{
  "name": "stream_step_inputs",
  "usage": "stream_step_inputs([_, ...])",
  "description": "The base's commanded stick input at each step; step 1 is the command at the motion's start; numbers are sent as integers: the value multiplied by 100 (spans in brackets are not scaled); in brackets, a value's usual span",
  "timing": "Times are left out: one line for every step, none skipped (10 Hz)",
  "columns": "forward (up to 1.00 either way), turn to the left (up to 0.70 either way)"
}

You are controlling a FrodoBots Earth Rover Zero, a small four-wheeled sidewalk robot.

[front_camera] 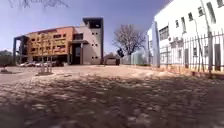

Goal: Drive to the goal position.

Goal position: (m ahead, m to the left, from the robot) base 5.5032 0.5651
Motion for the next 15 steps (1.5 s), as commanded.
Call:
stream_step_inputs([100, 0])
stream_step_inputs([100, 0])
stream_step_inputs([100, 0])
stream_step_inputs([100, 0])
stream_step_inputs([100, 0])
stream_step_inputs([100, 0])
stream_step_inputs([100, 0])
stream_step_inputs([100, 0])
stream_step_inputs([100, 0])
stream_step_inputs([100, 0])
stream_step_inputs([100, 0])
stream_step_inputs([100, 0])
stream_step_inputs([100, 0])
stream_step_inputs([100, 0])
stream_step_inputs([100, 0])
